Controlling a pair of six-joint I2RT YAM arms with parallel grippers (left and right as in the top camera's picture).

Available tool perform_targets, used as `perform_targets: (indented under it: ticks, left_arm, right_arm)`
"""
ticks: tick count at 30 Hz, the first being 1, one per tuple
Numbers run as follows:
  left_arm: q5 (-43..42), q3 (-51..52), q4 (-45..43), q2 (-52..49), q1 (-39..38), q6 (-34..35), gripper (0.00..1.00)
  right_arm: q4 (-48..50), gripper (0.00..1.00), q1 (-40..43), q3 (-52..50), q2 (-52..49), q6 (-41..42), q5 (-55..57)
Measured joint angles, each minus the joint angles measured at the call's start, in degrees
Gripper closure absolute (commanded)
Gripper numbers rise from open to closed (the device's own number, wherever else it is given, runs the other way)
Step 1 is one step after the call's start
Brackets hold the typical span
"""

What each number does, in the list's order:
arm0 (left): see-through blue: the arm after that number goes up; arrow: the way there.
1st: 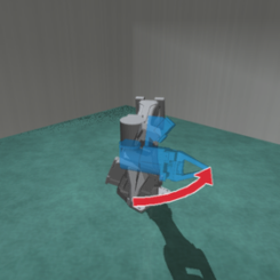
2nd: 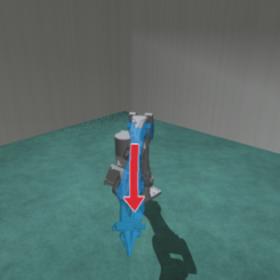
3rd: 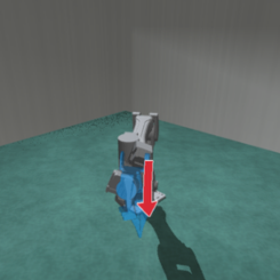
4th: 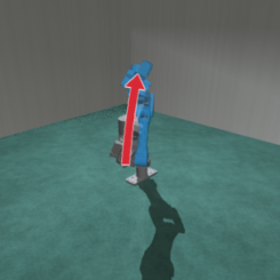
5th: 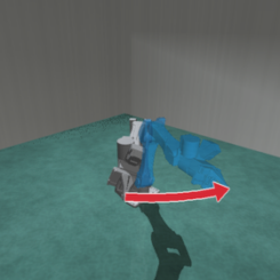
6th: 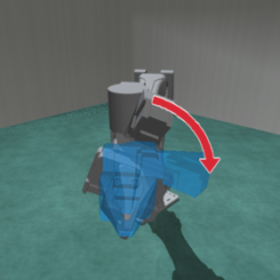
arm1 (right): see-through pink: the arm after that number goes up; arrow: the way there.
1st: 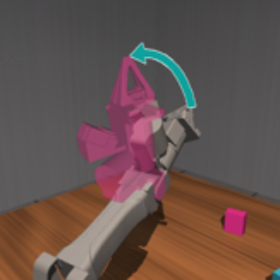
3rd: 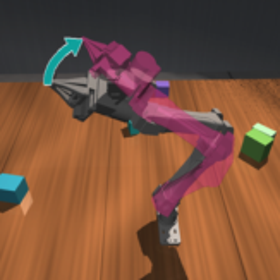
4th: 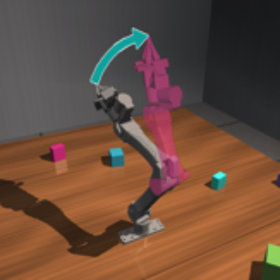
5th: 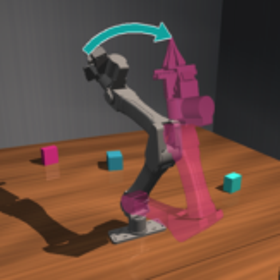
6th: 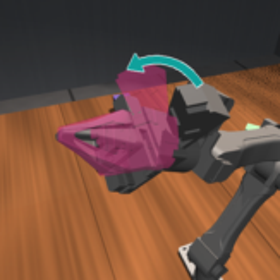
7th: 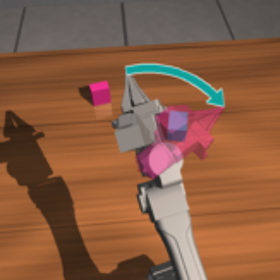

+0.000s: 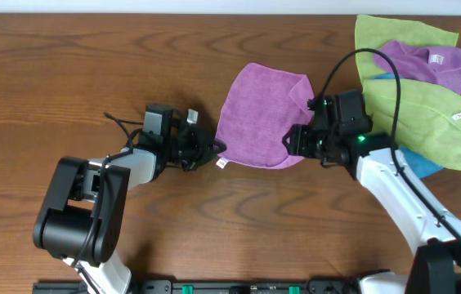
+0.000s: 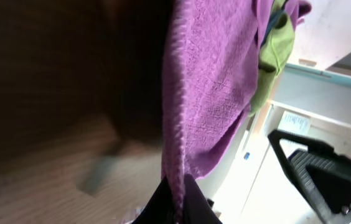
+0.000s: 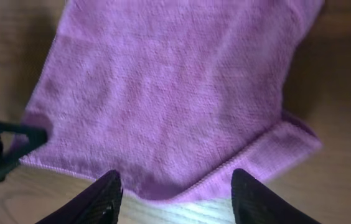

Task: Fold the cloth
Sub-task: 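Move the left gripper to the towel's left corner and grasp it, then grasp the towel's right corner with the right gripper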

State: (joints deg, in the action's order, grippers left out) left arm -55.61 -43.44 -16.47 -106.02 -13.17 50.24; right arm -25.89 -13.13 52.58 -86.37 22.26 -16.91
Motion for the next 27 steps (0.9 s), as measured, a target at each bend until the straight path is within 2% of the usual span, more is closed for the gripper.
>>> perform_targets:
  ticks: [10, 23, 27]
  left_arm:
    - [-1.51, 0.00, 0.17, 0.00, 0.17, -1.20, 0.94]
    - [-4.22, 0.00, 0.20, 0.00, 5.77, -2.36, 0.94]
    - [-4.44, 0.00, 0.22, 0.00, 5.90, -2.54, 0.94]
  right_arm:
    - [5.20, 0.48, -3.02, -0.24, -7.52, 2.93, -0.66]
    - [-9.11, 0.57, -3.26, -0.26, -8.87, 3.45, 3.52]
    - [-8.44, 0.57, -3.37, -0.26, -8.44, 3.45, 3.80]
